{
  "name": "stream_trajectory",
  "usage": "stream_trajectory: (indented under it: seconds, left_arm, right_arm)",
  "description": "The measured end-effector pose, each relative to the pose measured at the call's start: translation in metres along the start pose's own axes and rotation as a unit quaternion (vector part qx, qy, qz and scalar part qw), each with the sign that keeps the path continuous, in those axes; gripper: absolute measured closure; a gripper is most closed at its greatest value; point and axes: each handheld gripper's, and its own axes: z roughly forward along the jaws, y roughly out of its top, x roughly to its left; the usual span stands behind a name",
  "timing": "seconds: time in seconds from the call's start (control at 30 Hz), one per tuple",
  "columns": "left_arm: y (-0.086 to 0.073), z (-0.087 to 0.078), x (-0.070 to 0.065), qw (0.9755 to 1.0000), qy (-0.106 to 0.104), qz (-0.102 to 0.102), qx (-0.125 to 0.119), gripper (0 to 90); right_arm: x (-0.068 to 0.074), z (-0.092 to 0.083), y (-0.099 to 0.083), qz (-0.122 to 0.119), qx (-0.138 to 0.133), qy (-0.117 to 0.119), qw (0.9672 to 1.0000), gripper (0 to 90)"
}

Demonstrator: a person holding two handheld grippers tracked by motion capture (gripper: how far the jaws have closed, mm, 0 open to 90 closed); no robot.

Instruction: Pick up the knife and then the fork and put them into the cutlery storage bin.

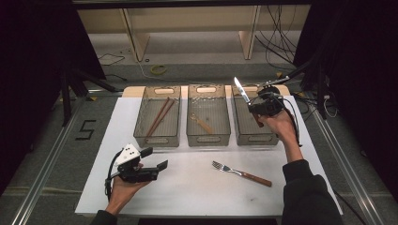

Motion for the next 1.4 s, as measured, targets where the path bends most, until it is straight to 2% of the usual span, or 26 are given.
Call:
stream_trajectory:
  seconds: [0.27, 1.0, 1.4]
  left_arm:
    - [0.0, 0.0, 0.0, 1.0, 0.0, 0.0, 0.002, 17.7]
    - [0.0, 0.0, 0.0, 1.0, -0.001, 0.001, 0.001, 17.7]
    - [0.0, 0.0, 0.0, 1.0, 0.0, 0.001, 0.001, 17.8]
  right_arm:
    - [-0.006, 0.011, 0.0, 0.014, 0.007, -0.012, 0.9998, 77.5]
    - [-0.012, 0.035, -0.014, 0.037, 0.04, -0.016, 0.9984, 77.4]
    - [-0.008, 0.041, -0.017, 0.031, 0.047, -0.018, 0.9982, 77.1]
